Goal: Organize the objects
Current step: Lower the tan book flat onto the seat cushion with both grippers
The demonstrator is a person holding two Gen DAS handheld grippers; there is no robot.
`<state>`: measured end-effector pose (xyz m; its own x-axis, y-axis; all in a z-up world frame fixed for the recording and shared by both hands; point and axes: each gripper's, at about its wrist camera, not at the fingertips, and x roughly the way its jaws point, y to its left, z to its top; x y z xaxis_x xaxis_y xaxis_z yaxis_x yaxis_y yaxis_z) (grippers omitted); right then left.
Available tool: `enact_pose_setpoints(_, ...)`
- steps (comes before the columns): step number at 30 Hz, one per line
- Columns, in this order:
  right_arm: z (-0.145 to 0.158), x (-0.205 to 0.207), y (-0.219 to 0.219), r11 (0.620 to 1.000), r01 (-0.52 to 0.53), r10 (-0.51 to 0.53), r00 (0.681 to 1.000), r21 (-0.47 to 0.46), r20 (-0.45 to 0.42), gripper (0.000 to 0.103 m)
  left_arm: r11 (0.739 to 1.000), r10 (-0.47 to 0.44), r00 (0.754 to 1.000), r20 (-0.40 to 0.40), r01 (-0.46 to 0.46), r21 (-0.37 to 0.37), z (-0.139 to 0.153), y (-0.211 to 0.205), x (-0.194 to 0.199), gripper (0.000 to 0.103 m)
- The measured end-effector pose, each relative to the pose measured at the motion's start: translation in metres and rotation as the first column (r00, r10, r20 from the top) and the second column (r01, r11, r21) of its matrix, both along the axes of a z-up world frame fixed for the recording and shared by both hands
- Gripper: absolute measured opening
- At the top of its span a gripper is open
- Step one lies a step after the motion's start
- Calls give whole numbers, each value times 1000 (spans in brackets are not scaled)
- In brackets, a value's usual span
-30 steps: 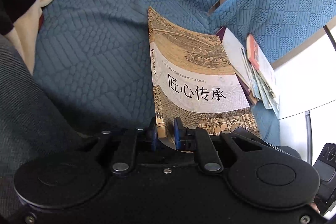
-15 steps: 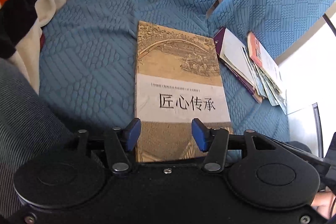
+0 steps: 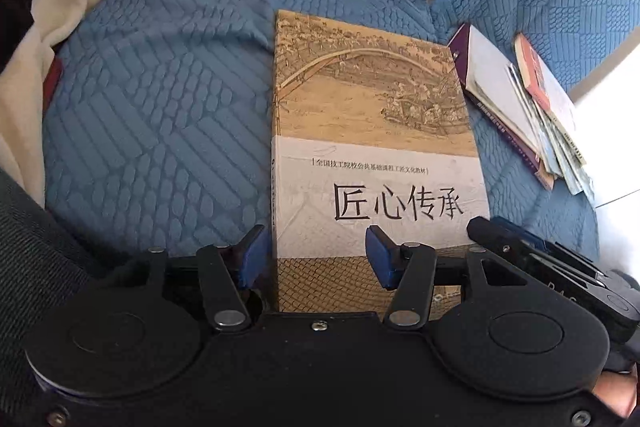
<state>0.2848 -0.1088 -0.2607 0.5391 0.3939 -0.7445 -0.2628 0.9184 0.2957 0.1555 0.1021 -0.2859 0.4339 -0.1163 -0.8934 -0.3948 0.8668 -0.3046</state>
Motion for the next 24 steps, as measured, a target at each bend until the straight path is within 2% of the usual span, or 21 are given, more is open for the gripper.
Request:
enact_pose_setpoints(4, -2, -4, 2, 1000, -26, 26, 1000, 11, 11, 17, 1000, 17, 1000, 12, -17, -17, 0, 4, -1, 44)
enact_pose_setpoints(8, -2, -4, -3, 999, 39, -39, 999, -17, 35, 17, 998, 44, 999, 17, -44, -43, -1, 11, -4, 36)
enact_pose_setpoints(13, -3, 1, -8, 998, 70, -70, 997, -1, 16, 17, 996, 57, 998, 22, -56, -63, -1, 15, -7, 34)
enact_pose_setpoints(16, -3, 3, -9, 998, 71, -71, 997, -1, 8, 17, 997, 54, 998, 23, -52, -55, -2, 15, -7, 36)
enact_pose_setpoints(18, -4, 6, -15, 993, 116, -116, 993, -9, -9, 27, 998, 50, 998, 25, -49, -50, -1, 14, -7, 36)
enact_pose_setpoints(20, -9, 8, -20, 991, 130, -129, 991, 19, -44, 27, 998, 48, 998, 28, -47, -49, -1, 13, -7, 36)
enact_pose_setpoints(23, -9, 7, -15, 996, 84, -82, 995, 29, -49, 27, 997, 52, 998, 32, -50, -56, -2, 14, -8, 36)
enact_pose_setpoints(24, -8, 5, -10, 998, 67, -66, 997, 12, -40, 30, 997, 54, 998, 33, -52, -58, -2, 14, -8, 36)
